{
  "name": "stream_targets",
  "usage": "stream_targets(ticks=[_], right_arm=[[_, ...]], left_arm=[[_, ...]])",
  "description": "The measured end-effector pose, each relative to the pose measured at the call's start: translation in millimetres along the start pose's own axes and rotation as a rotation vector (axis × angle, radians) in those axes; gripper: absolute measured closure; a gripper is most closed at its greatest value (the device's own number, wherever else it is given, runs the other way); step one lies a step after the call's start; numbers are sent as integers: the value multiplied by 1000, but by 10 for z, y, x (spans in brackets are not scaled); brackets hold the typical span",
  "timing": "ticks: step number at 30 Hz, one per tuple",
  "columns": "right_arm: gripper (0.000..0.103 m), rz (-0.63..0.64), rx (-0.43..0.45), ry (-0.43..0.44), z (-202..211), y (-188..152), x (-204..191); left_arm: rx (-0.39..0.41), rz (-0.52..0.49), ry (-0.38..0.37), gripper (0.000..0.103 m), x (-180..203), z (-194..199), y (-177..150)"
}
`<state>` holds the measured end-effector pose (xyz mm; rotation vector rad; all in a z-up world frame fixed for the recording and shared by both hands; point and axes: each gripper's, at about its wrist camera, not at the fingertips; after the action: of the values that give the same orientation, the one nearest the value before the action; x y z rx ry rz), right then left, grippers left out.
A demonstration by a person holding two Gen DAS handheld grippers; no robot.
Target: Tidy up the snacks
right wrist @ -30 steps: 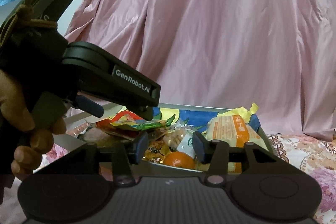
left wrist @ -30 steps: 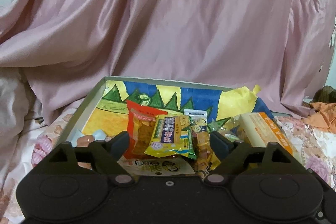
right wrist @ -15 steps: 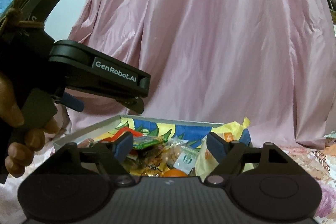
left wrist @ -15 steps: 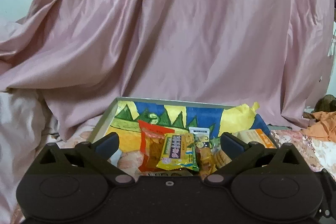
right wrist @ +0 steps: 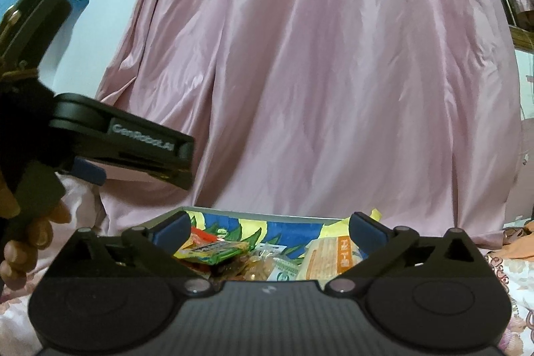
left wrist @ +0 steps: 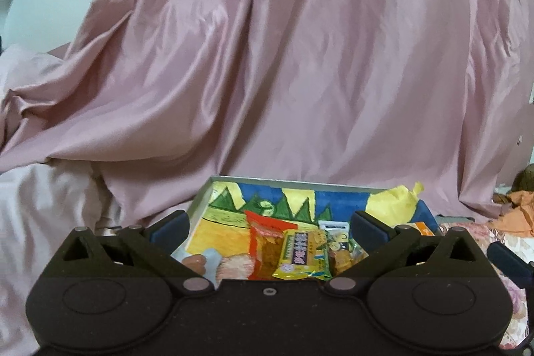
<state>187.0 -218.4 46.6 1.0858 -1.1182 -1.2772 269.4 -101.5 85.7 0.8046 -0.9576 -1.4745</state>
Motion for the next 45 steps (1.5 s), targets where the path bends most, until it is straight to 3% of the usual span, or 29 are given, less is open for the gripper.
stream_targets(ticks=[25, 45], right_arm=[[0, -14, 21, -1, 437, 338, -46], [0, -49, -62, 8, 653, 330, -169]], left_arm=[[65, 83, 77, 1, -273, 608, -198], [80, 151, 165, 1, -594, 1029, -542]])
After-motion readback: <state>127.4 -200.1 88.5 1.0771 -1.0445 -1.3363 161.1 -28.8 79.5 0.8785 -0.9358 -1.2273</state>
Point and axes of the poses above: each gripper's, at about its wrist camera, not at the fingertips, and z roughly against the way its jaws point, x to its right, y to its top
